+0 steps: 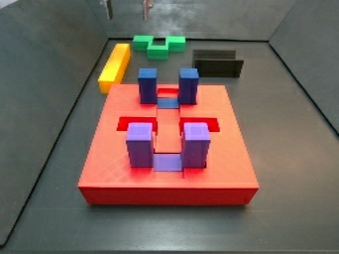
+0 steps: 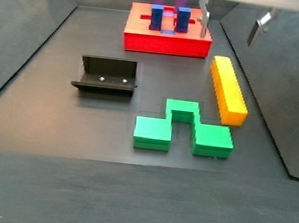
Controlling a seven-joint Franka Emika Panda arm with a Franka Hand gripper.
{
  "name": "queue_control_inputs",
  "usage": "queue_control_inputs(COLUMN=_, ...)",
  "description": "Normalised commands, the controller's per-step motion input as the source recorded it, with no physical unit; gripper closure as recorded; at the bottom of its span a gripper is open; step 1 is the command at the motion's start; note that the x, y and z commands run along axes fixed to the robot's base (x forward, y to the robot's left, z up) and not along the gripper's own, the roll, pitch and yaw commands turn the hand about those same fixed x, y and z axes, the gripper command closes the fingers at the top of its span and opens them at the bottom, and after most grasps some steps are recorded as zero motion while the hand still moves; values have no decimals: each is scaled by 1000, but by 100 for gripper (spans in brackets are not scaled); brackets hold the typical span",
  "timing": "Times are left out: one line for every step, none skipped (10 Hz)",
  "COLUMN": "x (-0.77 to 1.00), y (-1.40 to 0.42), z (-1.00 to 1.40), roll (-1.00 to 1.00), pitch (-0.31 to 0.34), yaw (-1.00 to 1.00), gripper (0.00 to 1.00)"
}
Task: Pick up the yellow object. Move up. Move to above the board. Insert the yellow object.
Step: Pick up the yellow object.
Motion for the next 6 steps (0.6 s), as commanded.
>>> queue_control_inputs(x=0, y=-86, z=-489, roll=57, pitch=-74, yaw=0, gripper=0)
queue_control_inputs(x=-60, y=-180, z=-497, roll=143, pitch=-49, yaw=0, gripper=0)
queue_control_inputs(x=-14, y=-111, z=-520, roll=233, pitch=0, yaw=66, gripper=0)
queue_control_inputs(x=-151, y=-86, z=-597, roll=221, pitch=-23, yaw=106, gripper=0)
queue_control_inputs(x=-346, y=-120, z=-577, roll=157, pitch=-71, yaw=151, gripper=0)
queue_control_inputs(x=-343, y=-134, z=-571, roll=151, pitch=-90, yaw=274, gripper=0)
